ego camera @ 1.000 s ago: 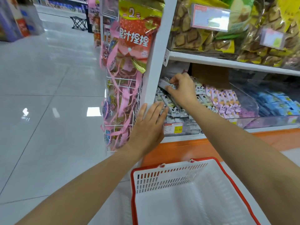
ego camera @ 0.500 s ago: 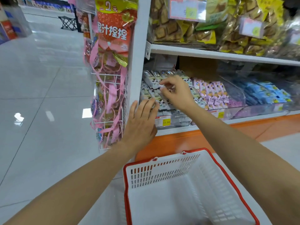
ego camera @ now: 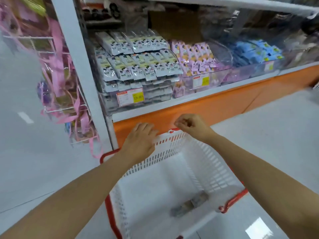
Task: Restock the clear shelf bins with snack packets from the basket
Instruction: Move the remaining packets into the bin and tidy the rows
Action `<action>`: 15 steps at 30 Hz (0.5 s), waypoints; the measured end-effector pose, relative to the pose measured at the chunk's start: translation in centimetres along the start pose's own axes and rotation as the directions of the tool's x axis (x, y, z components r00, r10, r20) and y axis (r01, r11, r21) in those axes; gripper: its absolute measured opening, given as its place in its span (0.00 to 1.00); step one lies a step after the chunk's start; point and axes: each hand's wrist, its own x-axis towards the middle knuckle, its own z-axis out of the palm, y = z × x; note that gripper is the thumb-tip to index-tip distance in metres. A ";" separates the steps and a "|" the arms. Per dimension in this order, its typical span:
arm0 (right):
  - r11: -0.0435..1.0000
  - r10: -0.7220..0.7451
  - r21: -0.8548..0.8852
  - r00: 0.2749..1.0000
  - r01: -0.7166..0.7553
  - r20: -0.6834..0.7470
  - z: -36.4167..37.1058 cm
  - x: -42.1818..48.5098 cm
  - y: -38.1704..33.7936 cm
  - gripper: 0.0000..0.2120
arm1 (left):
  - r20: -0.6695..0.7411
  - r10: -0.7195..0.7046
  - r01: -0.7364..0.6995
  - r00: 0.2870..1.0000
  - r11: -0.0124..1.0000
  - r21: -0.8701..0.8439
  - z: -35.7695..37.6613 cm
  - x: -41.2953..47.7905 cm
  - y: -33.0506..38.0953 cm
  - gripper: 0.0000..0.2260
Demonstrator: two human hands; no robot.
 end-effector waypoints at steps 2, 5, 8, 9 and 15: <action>0.998 0.038 -0.060 0.996 -0.033 0.079 1.9 -1.5 2.7 0.04 | 0.116 -0.057 0.054 0.992 0.998 0.027 1.9 -0.1 0.0 0.28; 0.991 0.085 -0.123 0.965 -0.056 0.246 5.0 -3.6 6.3 0.06 | 0.195 -0.157 0.145 0.968 0.987 0.071 4.3 -0.2 0.0 0.33; 0.969 0.206 -0.215 0.872 -0.119 0.444 8.0 -5.7 9.4 0.01 | 0.263 -0.209 0.202 0.942 0.978 0.055 6.4 -0.8 0.1 0.36; 0.957 0.252 -0.254 0.827 -0.137 0.502 8.9 -6.4 10.3 0.04 | 0.284 -0.219 0.213 0.933 0.976 0.052 7.0 -1.0 0.1 0.37; 0.849 0.504 -0.500 0.548 -0.171 0.668 12.6 -9.8 13.9 0.08 | 0.177 -0.231 0.213 0.957 0.970 0.115 9.2 -1.8 0.8 0.37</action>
